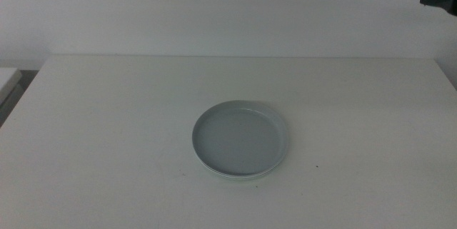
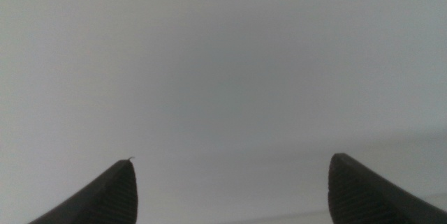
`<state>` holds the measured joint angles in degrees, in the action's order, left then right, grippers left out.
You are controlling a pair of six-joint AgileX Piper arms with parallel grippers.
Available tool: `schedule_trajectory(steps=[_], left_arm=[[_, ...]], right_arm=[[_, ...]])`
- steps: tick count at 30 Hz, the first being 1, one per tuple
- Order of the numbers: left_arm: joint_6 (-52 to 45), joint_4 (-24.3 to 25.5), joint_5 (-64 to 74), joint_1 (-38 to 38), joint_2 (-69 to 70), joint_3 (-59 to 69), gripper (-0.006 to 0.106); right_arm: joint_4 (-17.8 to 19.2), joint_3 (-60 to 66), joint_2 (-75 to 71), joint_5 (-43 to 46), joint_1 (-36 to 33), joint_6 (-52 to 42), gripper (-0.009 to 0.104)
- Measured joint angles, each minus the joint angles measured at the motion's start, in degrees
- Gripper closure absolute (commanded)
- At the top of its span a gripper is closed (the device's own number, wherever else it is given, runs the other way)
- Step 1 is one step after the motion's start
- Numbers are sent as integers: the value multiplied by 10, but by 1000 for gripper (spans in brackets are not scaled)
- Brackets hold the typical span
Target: Stack the three bowls on top of each other.
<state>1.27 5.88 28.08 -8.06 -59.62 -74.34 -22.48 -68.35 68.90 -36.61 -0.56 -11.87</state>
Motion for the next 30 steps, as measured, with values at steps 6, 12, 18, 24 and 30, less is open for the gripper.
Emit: schedule_trajectory(steps=[6,12,18,24,30], left_arm=[[0,-43,-43,23,72,115,7],[0,-71,-130,85,170,282,7],[0,-92,-134,92,300,421,7],[0,-93,-140,92,421,531,7],[0,-93,-158,92,514,639,7]], right_arm=[[20,66,-73,37,0,0,2],[4,204,-229,85,0,0,2],[-29,344,-401,90,0,-1,2],[103,466,-543,181,0,-1,2],[196,570,-651,217,0,-1,2]])
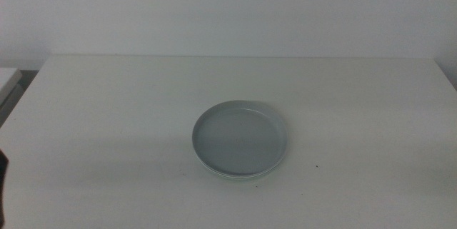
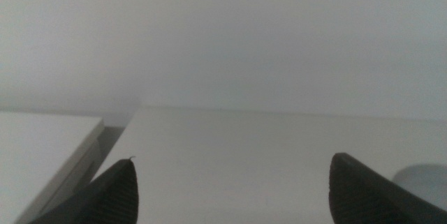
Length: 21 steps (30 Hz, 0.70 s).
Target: Stack the three bowls on top of each other.
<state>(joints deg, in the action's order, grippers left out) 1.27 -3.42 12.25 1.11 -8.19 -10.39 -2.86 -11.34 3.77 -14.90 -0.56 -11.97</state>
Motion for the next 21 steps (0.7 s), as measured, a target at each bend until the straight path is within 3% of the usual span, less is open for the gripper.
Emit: schedule_trajectory(steps=[7,21], left_arm=[[0,0,-11,0,78,78,7],[0,1,-15,-11,80,103,7]], right_arm=[[21,84,-35,5,1,-1,2],[18,107,-35,34,1,-1,2]])
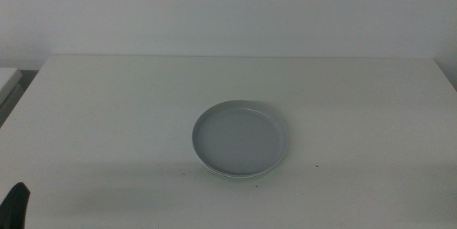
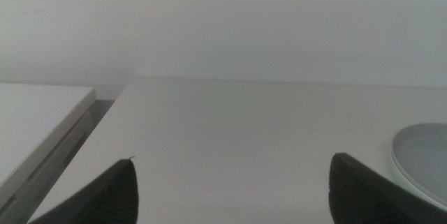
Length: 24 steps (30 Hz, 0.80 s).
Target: Stack the three bowls on top of each other.
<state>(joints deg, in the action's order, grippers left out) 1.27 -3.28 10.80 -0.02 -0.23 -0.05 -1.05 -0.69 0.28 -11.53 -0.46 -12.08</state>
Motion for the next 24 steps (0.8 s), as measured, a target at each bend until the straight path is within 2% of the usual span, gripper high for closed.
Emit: schedule_trajectory(steps=[24], left_arm=[[0,13,-9,-15,0,0,7]], right_arm=[[-7,5,0,17,0,0,2]])
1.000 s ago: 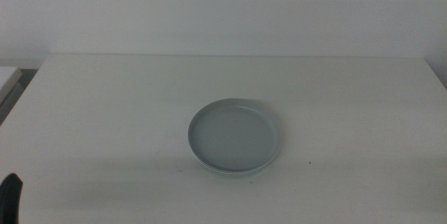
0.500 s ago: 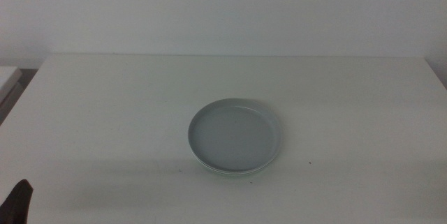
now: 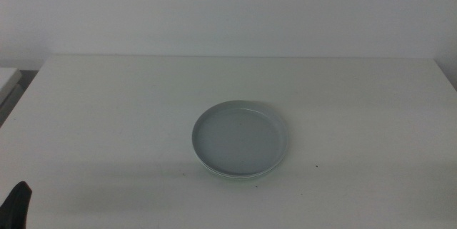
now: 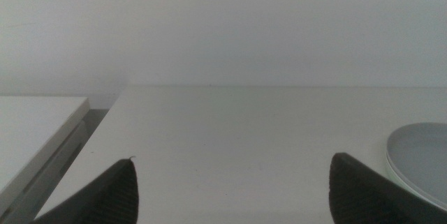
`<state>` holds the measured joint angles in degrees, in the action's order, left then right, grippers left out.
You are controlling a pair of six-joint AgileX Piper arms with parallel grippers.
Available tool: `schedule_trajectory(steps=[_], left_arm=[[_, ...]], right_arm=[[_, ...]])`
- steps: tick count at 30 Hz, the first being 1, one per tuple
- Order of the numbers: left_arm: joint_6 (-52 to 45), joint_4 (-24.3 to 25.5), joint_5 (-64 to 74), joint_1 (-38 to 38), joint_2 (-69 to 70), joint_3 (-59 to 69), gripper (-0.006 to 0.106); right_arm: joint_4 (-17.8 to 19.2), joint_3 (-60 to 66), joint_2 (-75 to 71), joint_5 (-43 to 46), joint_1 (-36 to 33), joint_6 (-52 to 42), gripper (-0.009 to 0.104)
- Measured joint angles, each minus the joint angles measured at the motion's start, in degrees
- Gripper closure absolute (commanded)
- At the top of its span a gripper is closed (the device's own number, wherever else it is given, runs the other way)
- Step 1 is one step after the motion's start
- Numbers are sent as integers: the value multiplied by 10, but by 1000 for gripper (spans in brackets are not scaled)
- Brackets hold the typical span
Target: Stack the three bowls on top of each other.
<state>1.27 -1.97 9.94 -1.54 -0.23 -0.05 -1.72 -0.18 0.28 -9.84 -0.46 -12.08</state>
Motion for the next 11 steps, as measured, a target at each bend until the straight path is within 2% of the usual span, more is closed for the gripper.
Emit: schedule_trajectory(steps=[11], left_arm=[[0,15,0,3,0,0,7]], right_arm=[[0,0,0,1,0,0,2]])
